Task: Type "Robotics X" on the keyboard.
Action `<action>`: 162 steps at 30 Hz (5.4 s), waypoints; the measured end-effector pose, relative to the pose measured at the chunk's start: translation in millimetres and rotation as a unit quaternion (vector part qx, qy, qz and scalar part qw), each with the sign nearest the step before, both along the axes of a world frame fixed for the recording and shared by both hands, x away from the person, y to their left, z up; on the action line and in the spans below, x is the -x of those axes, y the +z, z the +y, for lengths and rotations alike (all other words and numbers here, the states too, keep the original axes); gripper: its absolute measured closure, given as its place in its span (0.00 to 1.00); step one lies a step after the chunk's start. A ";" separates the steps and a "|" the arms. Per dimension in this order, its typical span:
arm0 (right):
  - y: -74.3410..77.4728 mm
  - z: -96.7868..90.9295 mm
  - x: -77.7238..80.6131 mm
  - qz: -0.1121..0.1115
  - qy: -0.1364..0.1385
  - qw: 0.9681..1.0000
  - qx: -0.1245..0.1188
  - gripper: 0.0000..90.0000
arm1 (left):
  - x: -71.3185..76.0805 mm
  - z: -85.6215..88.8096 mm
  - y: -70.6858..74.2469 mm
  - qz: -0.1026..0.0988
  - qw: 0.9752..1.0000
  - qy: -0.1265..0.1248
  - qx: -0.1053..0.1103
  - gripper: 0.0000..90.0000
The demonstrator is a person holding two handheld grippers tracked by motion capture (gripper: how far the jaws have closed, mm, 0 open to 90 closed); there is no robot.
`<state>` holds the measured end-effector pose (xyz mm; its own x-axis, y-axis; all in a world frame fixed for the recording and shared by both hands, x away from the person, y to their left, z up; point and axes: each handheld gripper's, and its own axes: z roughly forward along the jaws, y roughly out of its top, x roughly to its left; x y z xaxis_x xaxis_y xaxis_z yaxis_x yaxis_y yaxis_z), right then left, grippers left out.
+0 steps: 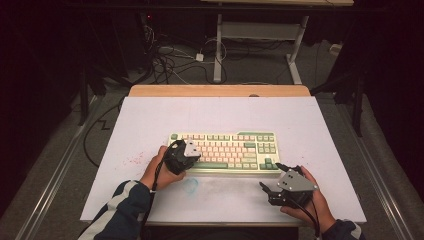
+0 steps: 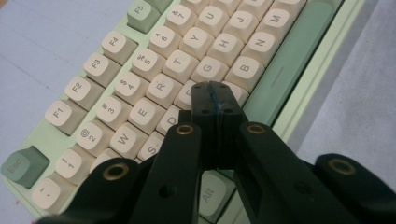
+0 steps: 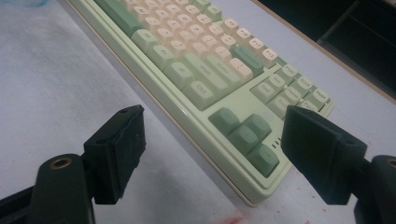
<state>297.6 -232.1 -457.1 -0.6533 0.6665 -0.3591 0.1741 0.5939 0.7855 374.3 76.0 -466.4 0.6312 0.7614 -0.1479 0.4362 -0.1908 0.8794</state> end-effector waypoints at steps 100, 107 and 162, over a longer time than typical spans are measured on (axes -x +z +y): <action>-3.9 -2.9 -7.8 0.020 -0.013 1.000 0.004 0.25 | 12.4 55.5 10.8 -0.050 0.996 0.059 0.040 0.97; -5.0 -2.6 -8.2 0.022 -0.012 1.000 0.006 0.25 | 2.5 36.2 6.8 -0.038 0.998 0.041 0.023 0.97; -4.2 -4.4 -7.7 0.015 -0.016 1.000 0.007 0.26 | -7.2 27.2 11.7 -0.055 0.996 0.051 0.046 0.69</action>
<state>305.3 -236.6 -461.2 -0.6424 0.6823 -0.3491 0.2176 0.5991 0.7705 381.5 103.2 -454.8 0.5668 0.8095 -0.1531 0.3484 -0.0671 0.9349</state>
